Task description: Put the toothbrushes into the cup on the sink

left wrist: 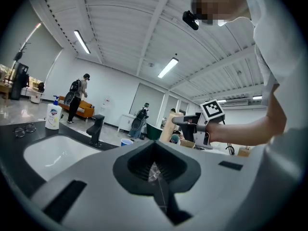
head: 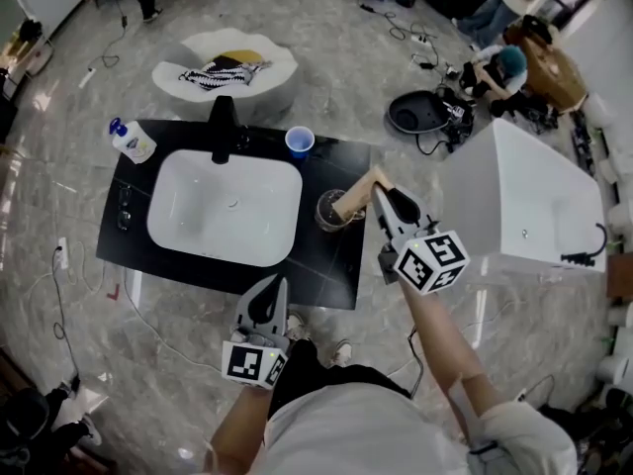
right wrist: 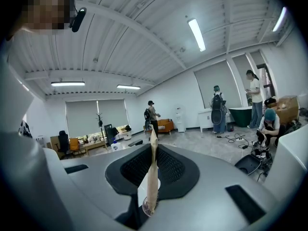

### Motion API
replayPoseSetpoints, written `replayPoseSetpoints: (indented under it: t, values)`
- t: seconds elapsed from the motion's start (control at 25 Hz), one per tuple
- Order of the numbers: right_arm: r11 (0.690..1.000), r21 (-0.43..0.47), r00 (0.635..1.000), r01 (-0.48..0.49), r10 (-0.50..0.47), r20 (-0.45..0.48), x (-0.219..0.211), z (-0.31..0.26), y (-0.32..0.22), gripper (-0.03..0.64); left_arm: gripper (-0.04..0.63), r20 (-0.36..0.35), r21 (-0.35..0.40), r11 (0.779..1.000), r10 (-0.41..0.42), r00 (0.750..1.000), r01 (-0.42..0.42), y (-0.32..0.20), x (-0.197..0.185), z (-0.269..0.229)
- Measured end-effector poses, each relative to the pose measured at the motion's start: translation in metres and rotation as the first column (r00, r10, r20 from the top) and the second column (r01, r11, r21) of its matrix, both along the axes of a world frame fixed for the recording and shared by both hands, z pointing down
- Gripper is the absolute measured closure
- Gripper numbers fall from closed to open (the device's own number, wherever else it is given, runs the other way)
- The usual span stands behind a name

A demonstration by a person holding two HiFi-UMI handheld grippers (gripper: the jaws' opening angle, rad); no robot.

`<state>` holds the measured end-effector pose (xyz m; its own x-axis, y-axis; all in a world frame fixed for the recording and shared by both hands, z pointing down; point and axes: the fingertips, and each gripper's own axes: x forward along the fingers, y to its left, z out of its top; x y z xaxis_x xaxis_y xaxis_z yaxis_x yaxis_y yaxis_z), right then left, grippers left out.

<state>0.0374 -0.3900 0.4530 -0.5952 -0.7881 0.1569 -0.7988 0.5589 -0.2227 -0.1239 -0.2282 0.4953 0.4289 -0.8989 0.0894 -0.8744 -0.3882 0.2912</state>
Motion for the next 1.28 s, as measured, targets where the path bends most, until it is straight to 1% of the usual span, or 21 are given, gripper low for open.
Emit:
replayPoseSetpoints:
  t: [0.2, 0.48, 0.76, 1.0, 1.28]
  values:
    - [1.0, -0.029, 0.999, -0.004, 0.005, 0.036, -0.006, 0.014, -0.009, 0.559, 0.594, 0.006, -0.008, 1.0, -0.021, 1.0, 0.021, -0.004, -0.009, 0.005]
    - [0.999, -0.047, 0.999, -0.018, 0.019, 0.026, -0.006, 0.034, -0.014, 0.558, 0.594, 0.01, -0.033, 0.999, -0.026, 1.0, 0.026, 0.0, -0.012, 0.016]
    - [0.998, -0.057, 0.998, -0.041, 0.044, 0.043, -0.004, 0.043, -0.023, 0.558, 0.594, 0.008, -0.049, 0.999, -0.023, 1.0, 0.024, 0.0, -0.014, 0.027]
    - [0.994, -0.085, 0.995, -0.07, 0.076, 0.068, -0.001, 0.056, -0.023, 0.558, 0.594, 0.008, -0.053, 0.998, -0.021, 1.0, 0.021, -0.002, -0.014, 0.034]
    - [0.991, -0.113, 0.994, -0.078, 0.086, 0.071, 0.001, 0.076, -0.023, 0.559, 0.594, 0.02, -0.05, 0.999, -0.007, 1.0, 0.008, -0.005, -0.013, 0.036]
